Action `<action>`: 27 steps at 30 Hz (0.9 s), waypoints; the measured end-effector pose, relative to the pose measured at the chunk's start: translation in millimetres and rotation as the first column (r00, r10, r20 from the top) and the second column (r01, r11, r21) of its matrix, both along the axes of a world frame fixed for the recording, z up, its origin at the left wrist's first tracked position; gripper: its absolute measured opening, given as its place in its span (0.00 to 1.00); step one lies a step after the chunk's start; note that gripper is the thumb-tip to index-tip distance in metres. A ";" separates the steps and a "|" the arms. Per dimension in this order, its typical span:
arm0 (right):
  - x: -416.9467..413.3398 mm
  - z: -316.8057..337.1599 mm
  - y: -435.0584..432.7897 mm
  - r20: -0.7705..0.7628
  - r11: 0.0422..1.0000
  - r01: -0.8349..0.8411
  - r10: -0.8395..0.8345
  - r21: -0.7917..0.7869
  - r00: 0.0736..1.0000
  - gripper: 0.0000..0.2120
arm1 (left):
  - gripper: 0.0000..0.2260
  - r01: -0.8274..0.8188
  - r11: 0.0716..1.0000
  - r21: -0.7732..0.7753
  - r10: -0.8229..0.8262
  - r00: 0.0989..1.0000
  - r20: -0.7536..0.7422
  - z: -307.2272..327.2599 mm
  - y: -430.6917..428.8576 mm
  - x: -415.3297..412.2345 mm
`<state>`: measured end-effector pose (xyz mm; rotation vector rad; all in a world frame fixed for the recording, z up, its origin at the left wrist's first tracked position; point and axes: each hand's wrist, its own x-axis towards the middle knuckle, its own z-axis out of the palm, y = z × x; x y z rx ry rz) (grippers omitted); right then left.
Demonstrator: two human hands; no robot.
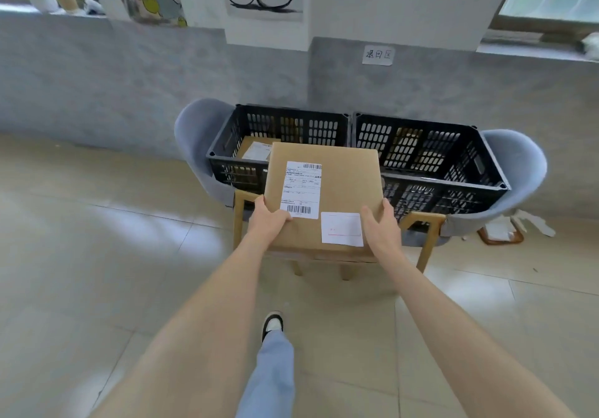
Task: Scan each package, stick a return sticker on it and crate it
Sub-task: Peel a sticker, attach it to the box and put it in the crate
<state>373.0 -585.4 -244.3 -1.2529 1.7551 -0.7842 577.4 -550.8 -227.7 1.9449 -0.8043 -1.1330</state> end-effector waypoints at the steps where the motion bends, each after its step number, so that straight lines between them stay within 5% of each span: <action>1: 3.8 -0.1 -12.1 0.001 1.000 0.003 -0.003 0.004 1.000 0.31 | 0.36 0.007 1.000 0.000 -0.007 1.000 0.000 -1.4 -13.4 4.3; 15: 107.6 6.4 -204.0 0.022 0.999 0.028 -0.028 0.031 0.999 0.36 | 0.27 0.106 0.992 -0.064 -0.108 0.994 -0.034 2.0 -224.4 113.1; 27: 148.4 -28.1 -335.9 0.007 0.997 0.064 -0.065 0.049 0.998 0.37 | 0.34 0.121 0.992 -0.026 -0.123 0.988 -0.094 -35.8 -360.4 160.0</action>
